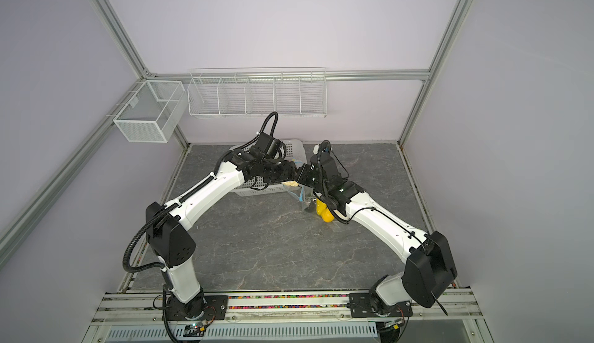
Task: Place the food in the zip-top bag and seal the zipper
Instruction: 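Carry the pale pear over the bag mouth beside the right gripper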
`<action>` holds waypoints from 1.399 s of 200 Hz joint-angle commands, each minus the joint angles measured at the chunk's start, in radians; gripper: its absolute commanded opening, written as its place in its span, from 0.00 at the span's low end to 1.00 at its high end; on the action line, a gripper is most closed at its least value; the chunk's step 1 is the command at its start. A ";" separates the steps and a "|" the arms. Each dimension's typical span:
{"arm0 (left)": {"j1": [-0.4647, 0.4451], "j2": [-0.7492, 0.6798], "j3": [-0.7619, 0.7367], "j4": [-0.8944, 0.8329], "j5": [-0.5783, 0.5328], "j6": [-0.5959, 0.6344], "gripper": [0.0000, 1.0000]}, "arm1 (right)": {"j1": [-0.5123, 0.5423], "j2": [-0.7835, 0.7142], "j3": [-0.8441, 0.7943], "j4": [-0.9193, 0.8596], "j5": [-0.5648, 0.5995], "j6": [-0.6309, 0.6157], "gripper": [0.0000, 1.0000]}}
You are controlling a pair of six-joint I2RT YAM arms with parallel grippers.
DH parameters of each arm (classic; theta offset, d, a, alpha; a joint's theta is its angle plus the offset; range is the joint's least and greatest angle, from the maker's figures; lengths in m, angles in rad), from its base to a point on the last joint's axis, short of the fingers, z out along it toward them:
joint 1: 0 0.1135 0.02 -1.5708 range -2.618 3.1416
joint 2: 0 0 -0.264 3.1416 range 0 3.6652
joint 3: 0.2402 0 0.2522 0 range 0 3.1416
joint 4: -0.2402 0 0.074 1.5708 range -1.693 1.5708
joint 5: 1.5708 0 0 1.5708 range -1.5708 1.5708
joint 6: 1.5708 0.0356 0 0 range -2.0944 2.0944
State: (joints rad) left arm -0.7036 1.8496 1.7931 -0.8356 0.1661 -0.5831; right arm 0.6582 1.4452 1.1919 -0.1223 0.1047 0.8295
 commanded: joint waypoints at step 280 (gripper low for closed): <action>-0.020 0.066 0.053 -0.102 -0.087 0.021 0.88 | 0.011 -0.014 0.032 0.035 -0.019 0.007 0.06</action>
State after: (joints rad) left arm -0.7193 1.9125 1.8103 -0.9199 0.0822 -0.5781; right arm 0.6624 1.4437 1.2060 -0.1219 0.1051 0.8299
